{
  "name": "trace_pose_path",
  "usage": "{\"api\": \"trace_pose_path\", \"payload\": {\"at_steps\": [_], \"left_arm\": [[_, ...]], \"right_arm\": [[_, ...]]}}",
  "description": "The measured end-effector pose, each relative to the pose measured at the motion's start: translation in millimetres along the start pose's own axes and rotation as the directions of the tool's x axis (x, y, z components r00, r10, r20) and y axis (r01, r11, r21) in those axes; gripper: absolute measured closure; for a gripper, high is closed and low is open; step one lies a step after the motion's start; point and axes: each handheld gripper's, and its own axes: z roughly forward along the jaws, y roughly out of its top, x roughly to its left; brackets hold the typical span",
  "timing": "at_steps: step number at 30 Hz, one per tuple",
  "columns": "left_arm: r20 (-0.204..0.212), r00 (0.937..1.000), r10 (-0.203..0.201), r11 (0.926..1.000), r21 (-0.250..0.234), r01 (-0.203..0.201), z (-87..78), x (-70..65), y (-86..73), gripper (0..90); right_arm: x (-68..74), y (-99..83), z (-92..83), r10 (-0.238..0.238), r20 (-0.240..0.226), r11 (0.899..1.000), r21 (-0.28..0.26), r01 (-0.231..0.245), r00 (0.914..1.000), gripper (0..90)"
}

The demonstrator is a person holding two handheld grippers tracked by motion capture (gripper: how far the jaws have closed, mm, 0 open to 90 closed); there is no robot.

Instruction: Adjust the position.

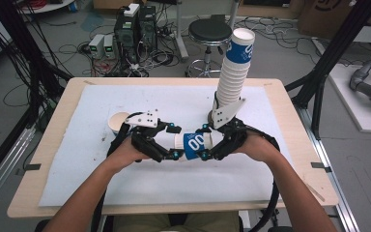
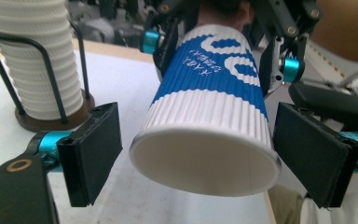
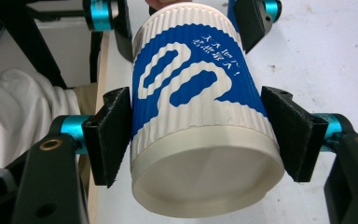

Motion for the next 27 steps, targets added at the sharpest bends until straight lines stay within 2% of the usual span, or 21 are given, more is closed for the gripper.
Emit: {"api": "trace_pose_path", "payload": {"at_steps": [5,9,12,16,18,20,24,25,27], "left_arm": [[-0.03,0.9994,-0.019,0.9959,-0.089,0.017,-6.6,3.1,-3.4,14.6],[-0.048,0.9984,-0.029,0.9868,-0.161,0.021,-11.1,4.7,-4.1,14.6],[-0.048,0.9978,-0.045,0.9769,-0.211,0.034,-12.3,5.4,-5.2,14.0],[-0.043,0.9976,-0.054,0.9748,-0.219,0.043,-10.6,5.5,-7.3,13.8],[-0.032,0.9981,-0.053,0.9753,-0.216,0.045,-9.1,5.3,-8.0,13.5],[-0.02,0.9982,-0.056,0.9748,-0.217,0.05,-7.1,5.2,-9.2,13.5],[0.019,0.9971,-0.074,0.97,-0.231,0.076,-1.6,4.4,-11.6,10.3],[0.027,0.997,-0.073,0.9694,-0.233,0.077,0.3,3.7,-11.5,10.1],[0.037,0.997,-0.069,0.9699,-0.232,0.075,3.7,2.7,-10.8,9.9]], "right_arm": [[-0.8,-11.4,-1.9,0.029,0.013,0.998,-0.06,-0.028,0.9995,28.3],[-0.6,-20.4,-5.5,0.061,0.028,0.991,-0.12,-0.057,0.9977,28.2],[-0.4,-27.8,-8.9,0.083,0.041,0.98,-0.183,-0.074,0.9957,28.2],[0.1,-38.3,-11.9,0.12,0.05,0.957,-0.273,-0.102,0.9915,28.2],[-0.2,-41.6,-12.1,0.122,0.068,0.949,-0.301,-0.096,0.9902,28.2],[0.4,-44.3,-12.5,0.132,0.066,0.94,-0.325,-0.104,0.989,28.2],[1.4,-47.9,-13.0,0.15,0.045,0.923,-0.364,-0.123,0.9877,28.2],[1.4,-48.8,-12.3,0.147,0.045,0.916,-0.382,-0.119,0.9881,28.1],[2.5,-49.1,-10.3,0.151,0.021,0.914,-0.383,-0.131,0.9883,28.1]]}}
